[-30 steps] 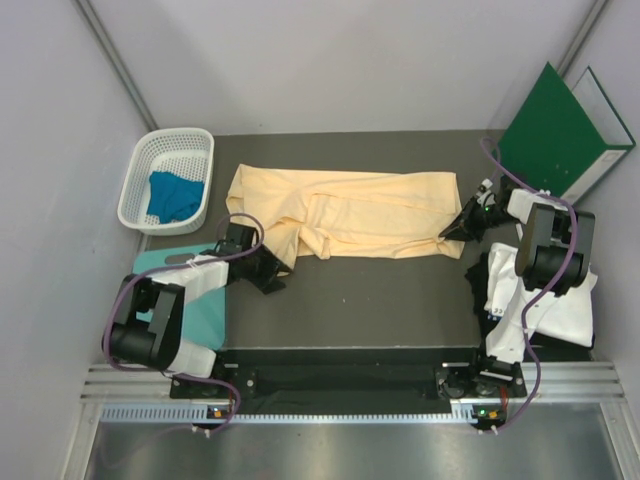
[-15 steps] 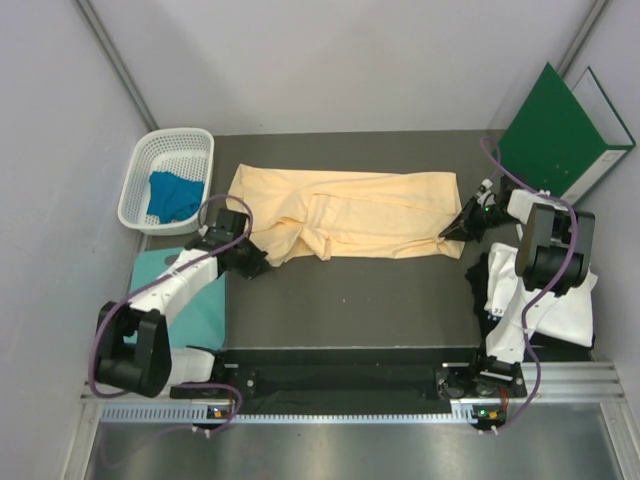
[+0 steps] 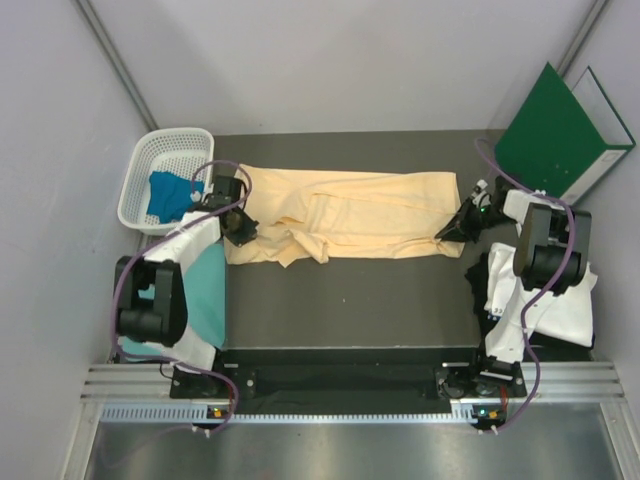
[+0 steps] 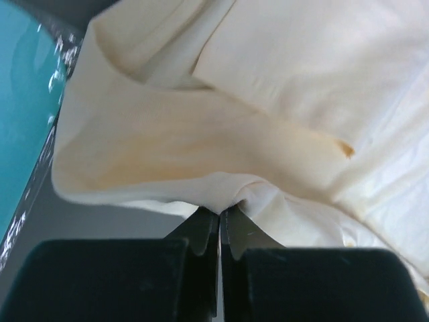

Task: Fold and stack the t-shirts
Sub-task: Grap the side of the flattened tshirt closest away from the robot with both arms

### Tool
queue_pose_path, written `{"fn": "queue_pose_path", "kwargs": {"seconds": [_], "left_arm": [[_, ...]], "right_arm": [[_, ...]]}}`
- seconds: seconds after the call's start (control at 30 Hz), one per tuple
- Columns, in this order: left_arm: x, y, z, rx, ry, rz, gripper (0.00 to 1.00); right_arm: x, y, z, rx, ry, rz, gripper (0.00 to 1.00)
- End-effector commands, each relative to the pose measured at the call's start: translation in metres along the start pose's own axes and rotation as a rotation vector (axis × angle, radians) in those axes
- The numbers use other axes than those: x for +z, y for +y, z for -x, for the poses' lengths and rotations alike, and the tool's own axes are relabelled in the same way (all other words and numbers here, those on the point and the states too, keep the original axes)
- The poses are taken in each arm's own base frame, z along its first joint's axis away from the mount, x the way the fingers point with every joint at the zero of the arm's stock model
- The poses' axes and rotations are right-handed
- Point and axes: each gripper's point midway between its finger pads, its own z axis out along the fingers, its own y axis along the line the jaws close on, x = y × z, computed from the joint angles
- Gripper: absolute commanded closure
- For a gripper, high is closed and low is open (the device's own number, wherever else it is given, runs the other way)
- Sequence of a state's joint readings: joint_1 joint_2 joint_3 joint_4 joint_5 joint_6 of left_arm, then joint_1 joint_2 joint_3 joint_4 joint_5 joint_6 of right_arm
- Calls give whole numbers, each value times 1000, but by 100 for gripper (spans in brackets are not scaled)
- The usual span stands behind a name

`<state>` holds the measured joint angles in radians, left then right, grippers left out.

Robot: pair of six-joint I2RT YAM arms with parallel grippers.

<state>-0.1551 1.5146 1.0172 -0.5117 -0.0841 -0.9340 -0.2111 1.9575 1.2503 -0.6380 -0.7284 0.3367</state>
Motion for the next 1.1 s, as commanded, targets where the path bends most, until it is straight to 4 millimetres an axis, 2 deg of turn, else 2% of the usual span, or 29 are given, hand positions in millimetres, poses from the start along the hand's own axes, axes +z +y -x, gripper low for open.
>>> {"fn": "queue_pose_path", "kwargs": {"seconds": [0.0, 0.03, 0.07, 0.1, 0.13, 0.17, 0.2, 0.23, 0.27, 0.3, 0.33, 0.37, 0.4, 0.43, 0.47, 0.5, 0.53, 0.57, 0.63, 0.67, 0.7, 0.73, 0.8, 0.9, 1.07], "left_arm": [[19, -36, 47, 58, -108, -44, 96], [23, -42, 51, 67, -107, -55, 79], [21, -53, 62, 84, -117, -82, 57], [24, -57, 61, 94, -97, -88, 25], [21, -61, 60, 99, -80, -96, 14], [16, -67, 62, 106, -82, -118, 10], [5, -71, 63, 106, -92, -143, 1], [-1, -72, 62, 105, -92, -159, 1], [-3, -64, 55, 98, -80, -151, 1], [-18, -66, 56, 91, -98, -182, 1], [-25, -64, 51, 77, -85, -200, 3], [-23, -57, 35, 77, -45, -216, 4], [-36, -59, 31, 74, -47, -264, 7], [-39, -57, 23, 53, -28, -278, 15], [-34, -48, 5, 52, 17, -285, 19], [-39, -47, -2, 47, 27, -303, 23], [-38, -45, -10, 29, 48, -306, 31], [-32, -39, -26, 30, 85, -311, 35], [-28, -34, -41, 8, 116, -312, 45], [-21, -25, -55, 0, 152, -301, 49], [-17, -28, -57, -6, 153, -327, 48], [-10, -20, -67, -29, 178, -312, 47], [2, -20, -77, -42, 210, -313, 43], [16, -18, -92, -35, 247, -283, 43], [30, -28, -94, 8, 253, -269, 43]], "right_arm": [[5, 7, -7, -37, 16, 19, 91], [6, 6, -10, -37, 21, 17, 91], [7, 6, -11, -36, 24, 17, 91], [8, 6, -12, -37, 26, 18, 91], [8, 6, -13, -41, 26, 17, 91], [8, 5, -13, -42, 27, 16, 91], [8, 6, -14, -40, 27, 16, 91], [8, 5, -14, -42, 27, 16, 91], [8, 5, -14, -42, 27, 15, 91], [8, 5, -14, -43, 26, 17, 91], [8, 5, -14, -41, 26, 17, 91], [9, 5, -15, -42, 28, 16, 91], [9, 4, -14, -39, 29, 16, 91], [9, 4, -14, -40, 30, 16, 91], [9, 4, -14, -38, 30, 15, 91], [10, 4, -13, -38, 30, 15, 91], [10, 4, -13, -38, 30, 15, 91], [10, 4, -12, -39, 29, 16, 91], [11, 4, -10, -38, 29, 14, 91], [11, 4, -10, -37, 31, 15, 91], [10, 5, -9, -38, 30, 15, 91], [10, 5, -9, -37, 31, 16, 91], [11, 5, -8, -39, 32, 15, 91], [11, 5, -9, -36, 34, 15, 91], [10, 5, -10, -37, 34, 15, 90]]}}
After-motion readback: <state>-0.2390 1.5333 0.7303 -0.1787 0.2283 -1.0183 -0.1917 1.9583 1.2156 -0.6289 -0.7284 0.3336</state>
